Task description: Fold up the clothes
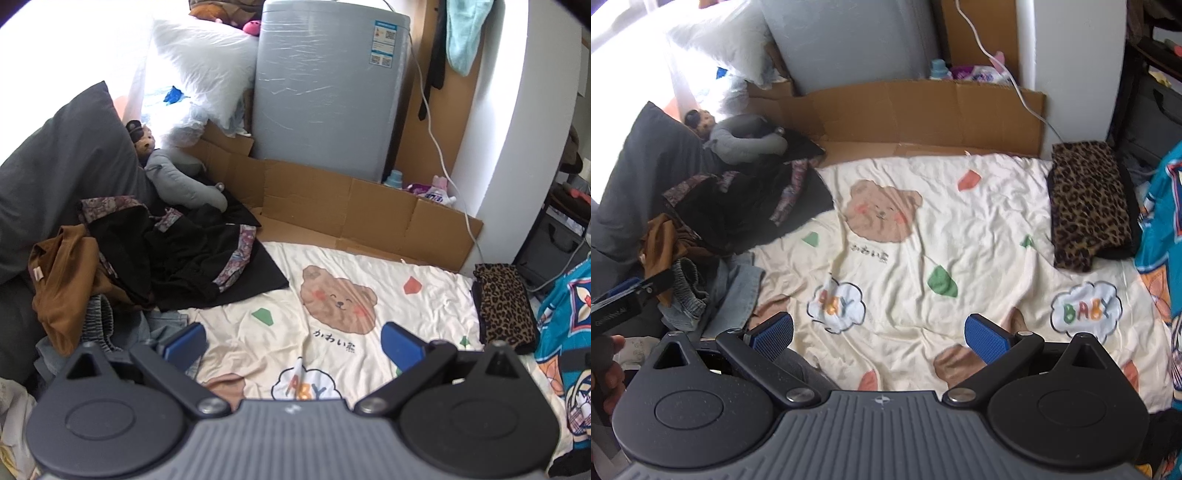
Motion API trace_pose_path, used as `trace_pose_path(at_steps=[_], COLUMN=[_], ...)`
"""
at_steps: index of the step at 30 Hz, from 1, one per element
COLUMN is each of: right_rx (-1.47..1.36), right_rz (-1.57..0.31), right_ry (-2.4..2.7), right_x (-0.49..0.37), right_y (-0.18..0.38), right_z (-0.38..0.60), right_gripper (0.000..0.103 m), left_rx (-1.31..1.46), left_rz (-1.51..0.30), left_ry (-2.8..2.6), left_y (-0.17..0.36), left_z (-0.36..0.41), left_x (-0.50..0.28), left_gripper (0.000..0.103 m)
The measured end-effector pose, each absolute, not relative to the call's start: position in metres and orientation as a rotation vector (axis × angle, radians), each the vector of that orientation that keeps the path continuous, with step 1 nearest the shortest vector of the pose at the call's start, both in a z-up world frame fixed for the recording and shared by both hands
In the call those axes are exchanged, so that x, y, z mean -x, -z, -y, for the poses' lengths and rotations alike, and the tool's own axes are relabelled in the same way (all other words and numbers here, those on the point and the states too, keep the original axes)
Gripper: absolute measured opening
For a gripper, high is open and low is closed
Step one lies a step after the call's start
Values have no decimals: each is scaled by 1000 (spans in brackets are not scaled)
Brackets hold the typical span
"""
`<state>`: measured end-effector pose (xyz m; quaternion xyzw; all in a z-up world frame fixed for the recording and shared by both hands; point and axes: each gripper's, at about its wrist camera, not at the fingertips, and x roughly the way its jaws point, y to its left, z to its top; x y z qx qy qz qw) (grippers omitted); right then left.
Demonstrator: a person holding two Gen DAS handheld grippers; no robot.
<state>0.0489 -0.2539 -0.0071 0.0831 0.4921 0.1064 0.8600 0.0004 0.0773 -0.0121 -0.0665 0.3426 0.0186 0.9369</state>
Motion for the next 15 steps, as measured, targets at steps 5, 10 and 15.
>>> trace_pose_path(at_steps=[5,10,15], right_rx=[-144,-174,-191], right_rz=[-1010,-1032,-1023], right_ry=[-265,-323,-374], right_x=[-55,-62,-66], right_y=[6,11,13], right_z=[248,247,244], right_gripper=[102,101,101], left_rx=[142,135,134], left_rz=[-703,-695,-696], left_ry=[-42,-50,-72], left_y=[17,24,36], left_z=[-85,-93,-107], left_x=[-4,-10,-20], left_gripper=[101,100,98])
